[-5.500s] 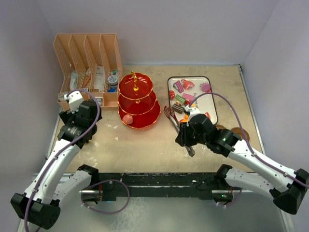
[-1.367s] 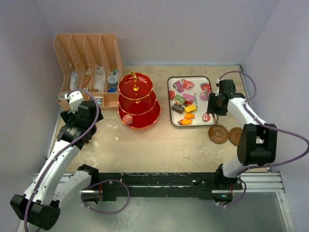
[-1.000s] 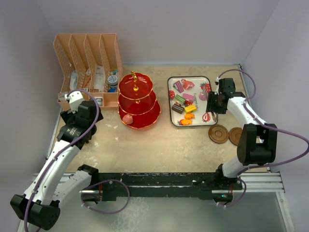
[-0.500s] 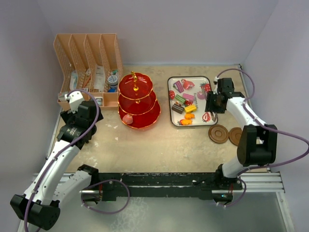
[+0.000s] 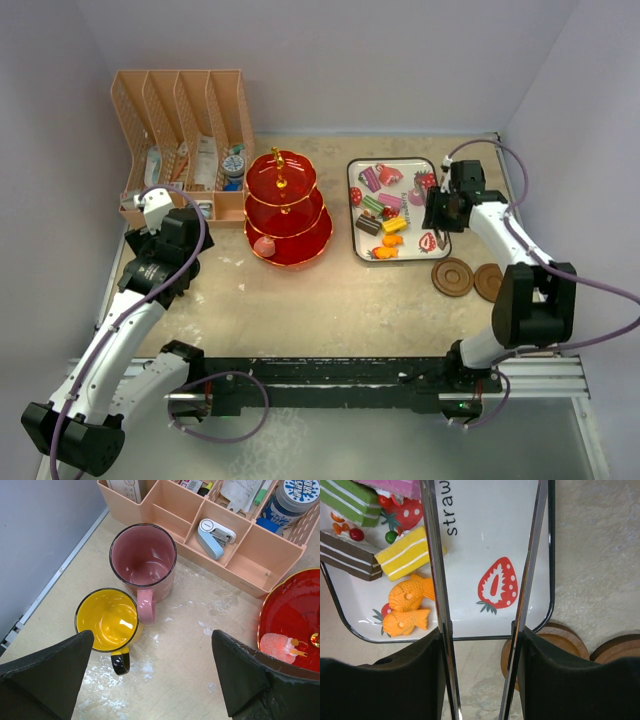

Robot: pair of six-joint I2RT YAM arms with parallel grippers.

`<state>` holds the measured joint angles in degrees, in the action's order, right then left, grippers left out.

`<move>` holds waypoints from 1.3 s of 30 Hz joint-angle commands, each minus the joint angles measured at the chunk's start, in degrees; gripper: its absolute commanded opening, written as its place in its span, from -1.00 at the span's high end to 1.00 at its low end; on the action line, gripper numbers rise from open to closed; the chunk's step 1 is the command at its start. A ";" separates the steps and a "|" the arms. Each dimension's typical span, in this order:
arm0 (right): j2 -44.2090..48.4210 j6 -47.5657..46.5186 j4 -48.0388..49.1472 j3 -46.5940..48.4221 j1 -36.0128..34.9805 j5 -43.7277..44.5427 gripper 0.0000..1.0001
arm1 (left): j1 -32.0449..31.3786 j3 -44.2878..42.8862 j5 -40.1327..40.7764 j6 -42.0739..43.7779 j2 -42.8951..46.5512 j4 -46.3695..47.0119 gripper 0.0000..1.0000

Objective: Serve the afternoon tea
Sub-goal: Pick up the desert from the tray.

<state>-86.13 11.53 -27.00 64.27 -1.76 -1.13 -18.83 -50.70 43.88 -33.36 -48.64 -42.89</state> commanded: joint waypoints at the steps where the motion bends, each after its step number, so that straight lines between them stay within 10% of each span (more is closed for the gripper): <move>1: -2.79 -0.30 0.22 2.50 -1.87 -0.13 -0.05 | -0.10 -0.43 0.50 0.58 0.09 1.68 -0.99; 39: -9.09 -1.51 2.22 3.24 -3.32 2.79 0.07 | -0.15 -0.43 0.68 0.63 -0.61 1.60 -0.98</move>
<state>-95.33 10.87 -26.20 67.05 -4.93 2.22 -18.83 -50.70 43.90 -33.36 -49.28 -42.92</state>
